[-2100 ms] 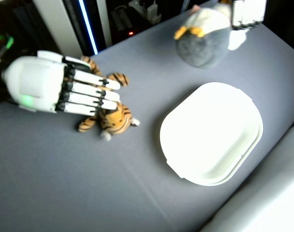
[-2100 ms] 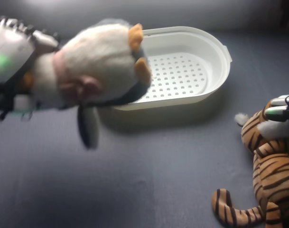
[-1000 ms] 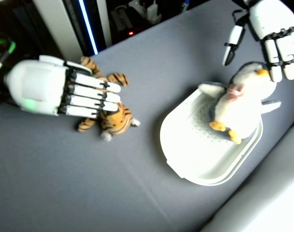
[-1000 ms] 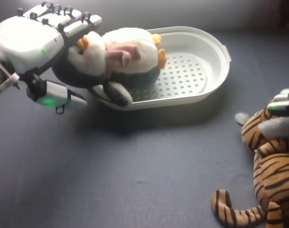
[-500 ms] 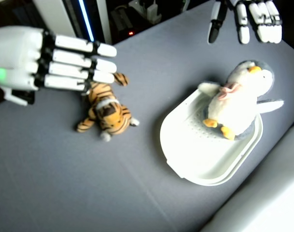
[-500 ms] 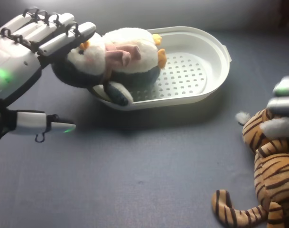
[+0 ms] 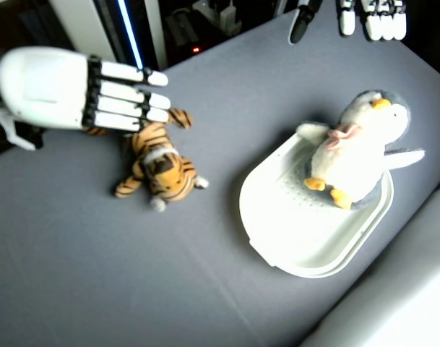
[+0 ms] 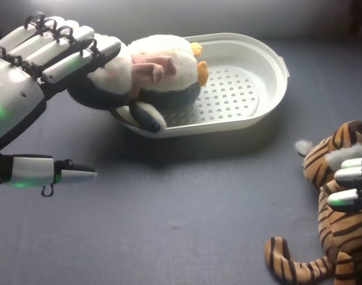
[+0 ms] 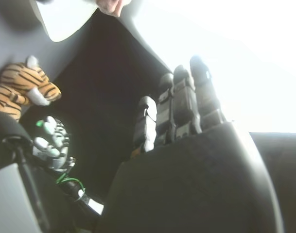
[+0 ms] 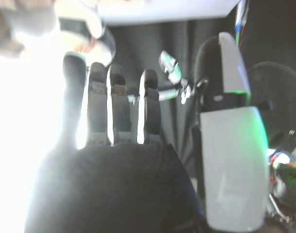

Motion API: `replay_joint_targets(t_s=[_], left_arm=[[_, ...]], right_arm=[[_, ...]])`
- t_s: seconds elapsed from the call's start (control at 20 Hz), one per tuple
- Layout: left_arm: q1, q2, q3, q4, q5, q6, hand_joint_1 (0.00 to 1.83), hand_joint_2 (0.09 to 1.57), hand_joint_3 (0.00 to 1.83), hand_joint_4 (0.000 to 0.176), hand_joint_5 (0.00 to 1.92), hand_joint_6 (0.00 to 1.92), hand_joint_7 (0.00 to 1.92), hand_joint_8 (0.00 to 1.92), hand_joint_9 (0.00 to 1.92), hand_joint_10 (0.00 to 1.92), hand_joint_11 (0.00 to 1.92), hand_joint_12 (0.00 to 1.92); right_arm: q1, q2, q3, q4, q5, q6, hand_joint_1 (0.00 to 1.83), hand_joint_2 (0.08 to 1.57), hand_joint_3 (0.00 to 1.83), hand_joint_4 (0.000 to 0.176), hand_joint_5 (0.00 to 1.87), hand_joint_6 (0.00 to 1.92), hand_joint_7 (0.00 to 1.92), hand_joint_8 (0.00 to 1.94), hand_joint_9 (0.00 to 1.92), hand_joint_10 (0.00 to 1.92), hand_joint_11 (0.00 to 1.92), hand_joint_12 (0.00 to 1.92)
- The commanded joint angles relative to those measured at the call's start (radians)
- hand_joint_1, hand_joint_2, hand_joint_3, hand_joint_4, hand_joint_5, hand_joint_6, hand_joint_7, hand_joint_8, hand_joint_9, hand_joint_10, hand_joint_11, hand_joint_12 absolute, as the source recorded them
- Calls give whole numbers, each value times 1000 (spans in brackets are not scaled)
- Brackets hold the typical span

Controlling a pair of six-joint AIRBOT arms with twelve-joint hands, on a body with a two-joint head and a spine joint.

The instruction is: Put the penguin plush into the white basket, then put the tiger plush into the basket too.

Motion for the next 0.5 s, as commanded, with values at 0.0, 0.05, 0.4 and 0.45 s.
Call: replay_joint_targets(t_s=[0.0, 0.05, 0.4, 0.45], left_arm=[[-5, 8, -2, -1, -143, -6, 719, 809, 1, 175, 43, 6, 133, 4, 101, 5, 0, 322], [-5, 7, -3, -1, -149, -9, 686, 817, 3, 170, 39, 2, 141, 3, 114, 6, 0, 357], [19, 8, -9, 1, -176, -35, 696, 829, 1, 144, 163, 12, 239, 8, 227, 11, 0, 640], [22, 8, -10, 1, -177, -37, 696, 829, 1, 144, 163, 12, 239, 8, 227, 11, 0, 640]], right_arm=[[11, -6, 9, 34, 48, 1, 891, 1098, 11, 123, 335, 8, 220, 0, 226, 1, 239, 69], [19, -19, 21, 32, 12, -7, 944, 1081, 1, 113, 350, 12, 243, 9, 240, 6, 249, 70], [159, -131, 100, -47, -183, -15, 1180, 1172, 7, 26, 812, 924, 737, 1044, 803, 161, 426, 847], [171, -146, 112, -51, -214, -21, 1180, 1172, 7, 26, 812, 924, 737, 1044, 803, 161, 426, 847]])
